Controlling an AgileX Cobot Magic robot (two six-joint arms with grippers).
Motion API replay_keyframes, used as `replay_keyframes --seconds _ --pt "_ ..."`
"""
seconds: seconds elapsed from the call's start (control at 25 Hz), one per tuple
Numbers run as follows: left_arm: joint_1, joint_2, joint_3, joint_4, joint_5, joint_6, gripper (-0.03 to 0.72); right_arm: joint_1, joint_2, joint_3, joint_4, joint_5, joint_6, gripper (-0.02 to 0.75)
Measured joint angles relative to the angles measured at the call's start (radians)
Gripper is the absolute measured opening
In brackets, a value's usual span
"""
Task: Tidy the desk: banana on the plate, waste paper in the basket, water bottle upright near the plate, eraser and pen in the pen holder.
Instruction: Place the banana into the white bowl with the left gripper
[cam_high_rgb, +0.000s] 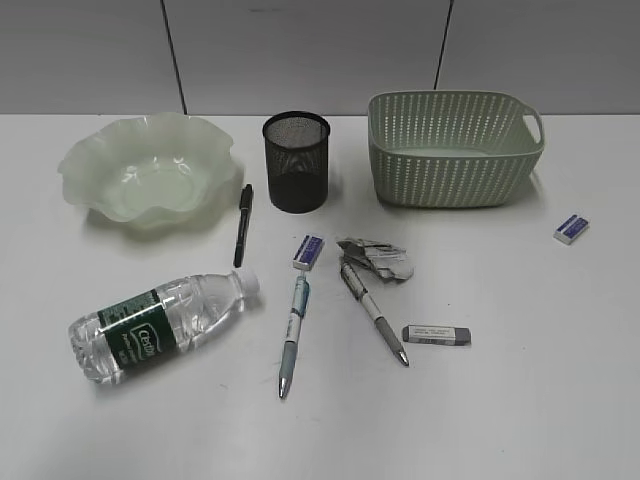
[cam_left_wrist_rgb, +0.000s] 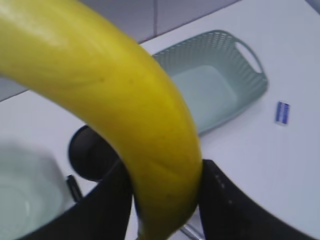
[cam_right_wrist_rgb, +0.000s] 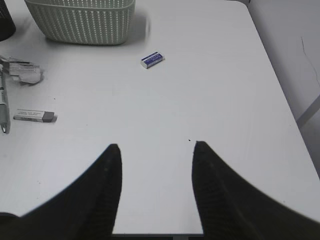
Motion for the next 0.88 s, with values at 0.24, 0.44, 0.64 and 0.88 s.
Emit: replay_keyframes --seconds 0.24,0.44,0.64,0.88 --pt "0.221 0.0 0.107 -0.004 0.0 0.0 0.306 0.0 0.0 0.0 0.0 0.0 0.0 0.376" --pt "0.388 0.0 0.251 -0.057 -0.001 -0.001 0.306 0.0 0.0 0.0 0.0 0.0 0.0 0.376" --pt "0.474 0.015 0.431 -0.131 -0.087 -0.001 0.306 0.0 0.0 0.0 0.0 0.0 0.0 0.376" --pt "0.485 0.113 0.482 -0.237 -0.192 -0.001 0.306 0.0 0.0 0.0 0.0 0.0 0.0 0.376"
